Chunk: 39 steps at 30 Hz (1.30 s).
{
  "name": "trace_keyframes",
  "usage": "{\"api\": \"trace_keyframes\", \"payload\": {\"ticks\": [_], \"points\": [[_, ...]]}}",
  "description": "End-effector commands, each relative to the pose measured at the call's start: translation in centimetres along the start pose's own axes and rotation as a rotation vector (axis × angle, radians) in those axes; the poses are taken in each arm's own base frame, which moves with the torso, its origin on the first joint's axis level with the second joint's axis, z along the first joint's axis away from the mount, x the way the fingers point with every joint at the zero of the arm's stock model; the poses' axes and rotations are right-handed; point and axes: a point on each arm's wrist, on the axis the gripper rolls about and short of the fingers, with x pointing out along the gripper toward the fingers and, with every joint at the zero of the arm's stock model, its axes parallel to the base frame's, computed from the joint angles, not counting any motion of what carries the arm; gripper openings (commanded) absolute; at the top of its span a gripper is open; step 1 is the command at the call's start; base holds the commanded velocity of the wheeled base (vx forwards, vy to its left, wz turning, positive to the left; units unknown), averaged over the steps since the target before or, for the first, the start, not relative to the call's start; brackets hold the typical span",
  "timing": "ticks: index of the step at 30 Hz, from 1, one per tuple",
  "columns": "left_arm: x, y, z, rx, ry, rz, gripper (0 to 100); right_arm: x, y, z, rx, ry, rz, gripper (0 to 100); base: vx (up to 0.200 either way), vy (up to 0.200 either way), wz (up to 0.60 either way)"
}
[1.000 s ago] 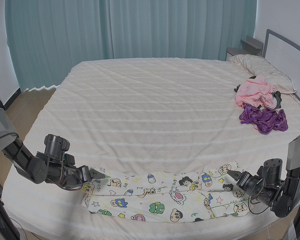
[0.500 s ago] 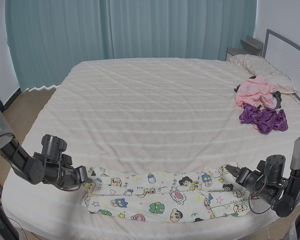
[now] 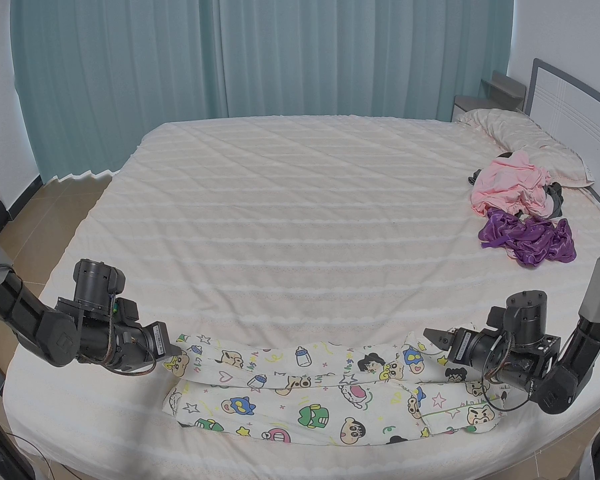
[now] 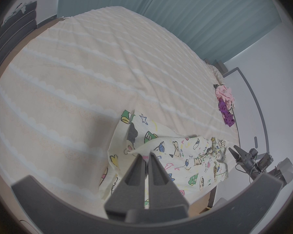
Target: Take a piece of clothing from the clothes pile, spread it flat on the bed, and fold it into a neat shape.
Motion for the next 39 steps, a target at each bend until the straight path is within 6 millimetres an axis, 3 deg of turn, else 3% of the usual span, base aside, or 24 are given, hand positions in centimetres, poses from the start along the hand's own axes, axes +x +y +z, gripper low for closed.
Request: {"api": "trace_keyframes", "payload": {"ticks": [1,5,17,31,39], "points": [[-0.2,0.0,-0.1,-0.006,-0.004,-0.001,0,1.8,0.8,0.8,-0.042,0.027,0.015,100,0.000,0.000,0.00],[-0.3,0.0,-0.2,-0.014,-0.004,0.000,0,3.9,-0.2,-0.1,-0.045,0.118,-0.055,100,0.000,0.000,0.00],[-0.8,-0.5,0.5,-0.045,-0.042,-0.018,0,6.1,-2.7,-3.0,-0.076,0.239,-0.138,100,0.000,0.000,0.00],[-2.1,-3.4,5.3,-0.015,-0.140,-0.060,0,6.8,-2.9,-2.5,-0.046,0.215,-0.140,100,0.000,0.000,0.00],[0.2,-4.4,8.1,-0.001,-0.173,-0.087,0,7.2,-2.6,-2.2,-0.006,0.197,-0.134,100,0.000,0.000,0.00]]}}
